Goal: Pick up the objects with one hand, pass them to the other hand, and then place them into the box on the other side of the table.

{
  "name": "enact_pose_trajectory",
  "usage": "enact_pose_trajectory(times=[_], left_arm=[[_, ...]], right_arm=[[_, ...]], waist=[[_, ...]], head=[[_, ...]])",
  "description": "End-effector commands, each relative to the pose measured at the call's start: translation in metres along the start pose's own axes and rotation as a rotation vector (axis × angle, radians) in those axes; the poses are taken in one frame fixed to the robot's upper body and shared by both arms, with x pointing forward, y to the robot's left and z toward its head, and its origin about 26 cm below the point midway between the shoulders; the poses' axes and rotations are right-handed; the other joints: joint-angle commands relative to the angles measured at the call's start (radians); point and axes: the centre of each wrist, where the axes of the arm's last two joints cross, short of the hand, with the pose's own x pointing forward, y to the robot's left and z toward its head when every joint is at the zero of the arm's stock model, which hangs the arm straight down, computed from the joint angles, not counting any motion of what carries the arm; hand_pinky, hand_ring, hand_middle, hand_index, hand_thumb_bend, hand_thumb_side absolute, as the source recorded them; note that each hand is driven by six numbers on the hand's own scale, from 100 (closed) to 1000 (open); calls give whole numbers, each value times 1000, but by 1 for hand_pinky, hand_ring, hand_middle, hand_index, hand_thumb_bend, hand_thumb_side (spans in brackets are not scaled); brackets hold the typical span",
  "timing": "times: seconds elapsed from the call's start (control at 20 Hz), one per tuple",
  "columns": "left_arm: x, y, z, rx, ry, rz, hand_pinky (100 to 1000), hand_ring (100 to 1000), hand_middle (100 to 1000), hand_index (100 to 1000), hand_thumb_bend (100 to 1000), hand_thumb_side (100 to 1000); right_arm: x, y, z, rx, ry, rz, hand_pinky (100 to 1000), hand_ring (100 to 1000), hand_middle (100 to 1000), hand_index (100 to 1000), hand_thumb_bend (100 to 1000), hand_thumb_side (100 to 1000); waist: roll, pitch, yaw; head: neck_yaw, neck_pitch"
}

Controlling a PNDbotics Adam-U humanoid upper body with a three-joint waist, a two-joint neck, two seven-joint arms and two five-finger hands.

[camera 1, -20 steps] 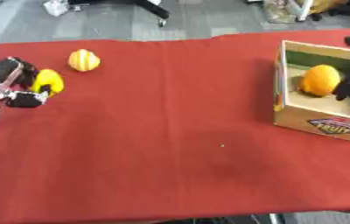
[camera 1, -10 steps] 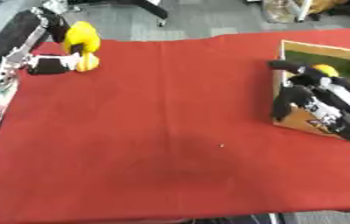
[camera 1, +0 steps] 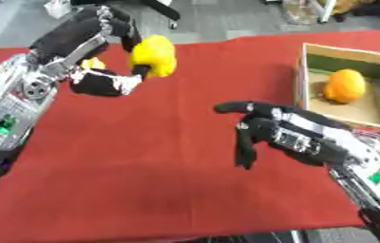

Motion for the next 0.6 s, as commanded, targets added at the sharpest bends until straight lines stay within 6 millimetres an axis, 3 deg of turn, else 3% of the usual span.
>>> enact_pose_trajectory(times=[0.05, 0.6], left_arm=[[8, 13, -5, -29, -45, 4, 663, 489, 425, 498, 100, 210], [31, 19, -18, -83, -173, 136, 670, 498, 436, 507, 100, 216]], right_arm=[[12, -2, -2, 78, -10, -25, 495, 405, 328, 1000, 100, 853], [3, -15, -1, 130, 65, -137, 481, 387, 306, 1000, 100, 894]], waist=[[1, 4, 1], [2, 2, 0]], head=[[-3, -3], [-3, -3]])
